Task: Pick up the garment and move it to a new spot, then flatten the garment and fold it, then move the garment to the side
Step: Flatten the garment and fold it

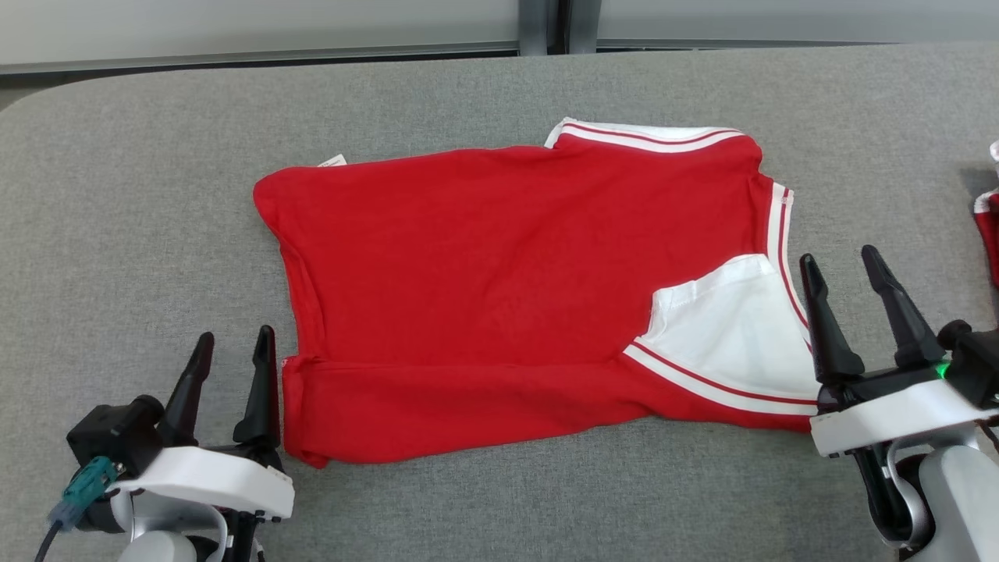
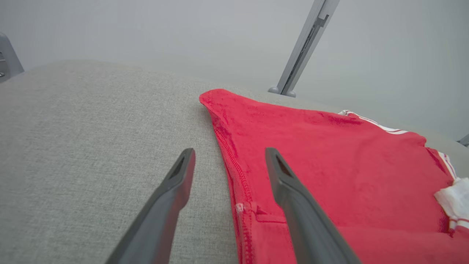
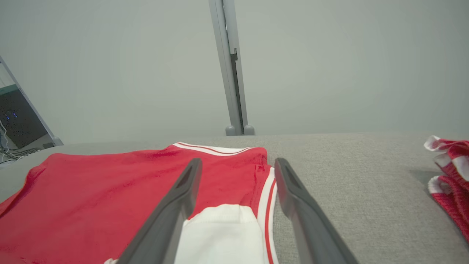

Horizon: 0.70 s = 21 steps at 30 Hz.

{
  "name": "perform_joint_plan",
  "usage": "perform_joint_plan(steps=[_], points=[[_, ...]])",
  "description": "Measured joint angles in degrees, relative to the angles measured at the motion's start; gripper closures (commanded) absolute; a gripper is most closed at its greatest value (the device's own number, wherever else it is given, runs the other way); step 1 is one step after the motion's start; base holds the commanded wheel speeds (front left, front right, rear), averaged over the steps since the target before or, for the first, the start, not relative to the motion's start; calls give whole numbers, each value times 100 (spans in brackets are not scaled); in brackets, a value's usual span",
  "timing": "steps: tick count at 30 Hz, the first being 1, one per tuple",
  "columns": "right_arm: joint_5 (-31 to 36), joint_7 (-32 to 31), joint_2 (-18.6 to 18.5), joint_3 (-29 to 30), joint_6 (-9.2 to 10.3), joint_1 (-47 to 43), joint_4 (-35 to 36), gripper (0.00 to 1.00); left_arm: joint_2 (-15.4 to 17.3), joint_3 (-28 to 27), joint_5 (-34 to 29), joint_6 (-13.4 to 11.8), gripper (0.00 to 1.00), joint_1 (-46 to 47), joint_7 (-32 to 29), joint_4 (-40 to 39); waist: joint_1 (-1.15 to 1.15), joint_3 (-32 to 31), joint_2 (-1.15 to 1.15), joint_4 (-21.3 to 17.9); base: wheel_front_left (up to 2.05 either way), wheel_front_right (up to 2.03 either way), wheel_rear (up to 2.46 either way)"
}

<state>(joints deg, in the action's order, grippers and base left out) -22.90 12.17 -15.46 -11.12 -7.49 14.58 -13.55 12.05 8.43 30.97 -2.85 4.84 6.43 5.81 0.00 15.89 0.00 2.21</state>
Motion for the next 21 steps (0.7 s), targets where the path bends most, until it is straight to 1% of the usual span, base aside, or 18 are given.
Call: perform_joint_plan(steps=[3,8,16,21], points=[[312,94,144,297,0,-189,298,0,-46,-11,-259,-178,0,-93,447,-210,0,-108,0,10,0,0,0],[744,-3,368,584,0,-641,861,0,-158,20,-628,-374,0,-164,725,-537,0,-316,0,4,0,0,0],[939,-416,544,719,0,-1419,1384,0,-165,196,-872,-433,0,-611,780,-468,0,-643,0,-82,0,0,0],[943,-544,650,759,0,-1703,1581,0,-155,278,-921,-464,0,-746,771,-371,0,-759,0,-137,0,0,0]])
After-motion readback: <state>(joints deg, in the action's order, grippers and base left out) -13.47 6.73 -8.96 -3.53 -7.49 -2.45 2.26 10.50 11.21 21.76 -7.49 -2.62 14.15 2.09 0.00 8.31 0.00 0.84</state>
